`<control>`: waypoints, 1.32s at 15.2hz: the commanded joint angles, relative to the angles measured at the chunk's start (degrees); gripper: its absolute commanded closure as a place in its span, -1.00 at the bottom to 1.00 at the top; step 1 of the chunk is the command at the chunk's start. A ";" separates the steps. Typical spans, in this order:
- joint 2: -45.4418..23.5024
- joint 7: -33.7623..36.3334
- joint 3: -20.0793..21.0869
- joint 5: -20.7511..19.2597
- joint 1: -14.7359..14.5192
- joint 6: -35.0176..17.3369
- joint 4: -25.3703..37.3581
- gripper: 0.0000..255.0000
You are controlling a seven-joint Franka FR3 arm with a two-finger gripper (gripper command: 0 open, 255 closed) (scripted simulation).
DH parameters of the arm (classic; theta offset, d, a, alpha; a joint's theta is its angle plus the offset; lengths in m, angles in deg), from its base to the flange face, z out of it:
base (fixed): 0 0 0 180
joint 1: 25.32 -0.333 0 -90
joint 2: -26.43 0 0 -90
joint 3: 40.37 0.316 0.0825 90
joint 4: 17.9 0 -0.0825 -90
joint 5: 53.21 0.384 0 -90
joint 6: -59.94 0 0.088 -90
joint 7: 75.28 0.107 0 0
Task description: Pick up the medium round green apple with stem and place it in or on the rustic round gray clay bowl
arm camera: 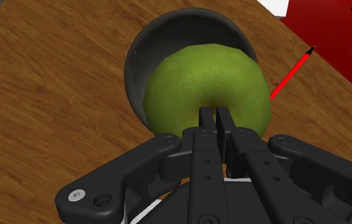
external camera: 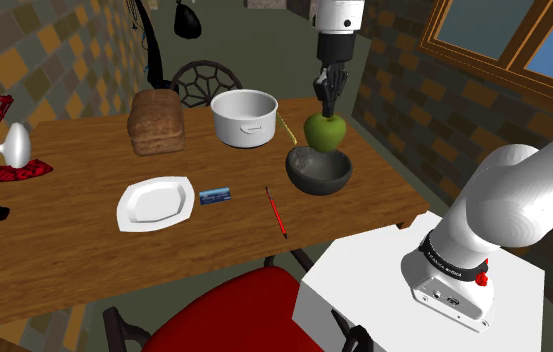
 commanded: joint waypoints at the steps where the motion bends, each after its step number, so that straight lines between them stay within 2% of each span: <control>1: -0.09 -0.11 0.05 0.04 -0.01 -1.87 -1.75 1.00; 5: -0.53 -0.35 0.15 0.15 -0.04 -5.66 -5.10 1.00; 13: -0.53 -0.35 0.15 0.15 -0.04 -5.66 -5.10 1.00; 14: -0.53 -0.35 0.15 0.15 -0.04 -5.66 -5.10 -1.00; 19: -0.53 -0.35 0.15 0.15 -0.04 -5.66 -5.10 -1.00; 20: -0.56 -0.32 0.03 0.04 0.03 -3.74 -3.16 -1.00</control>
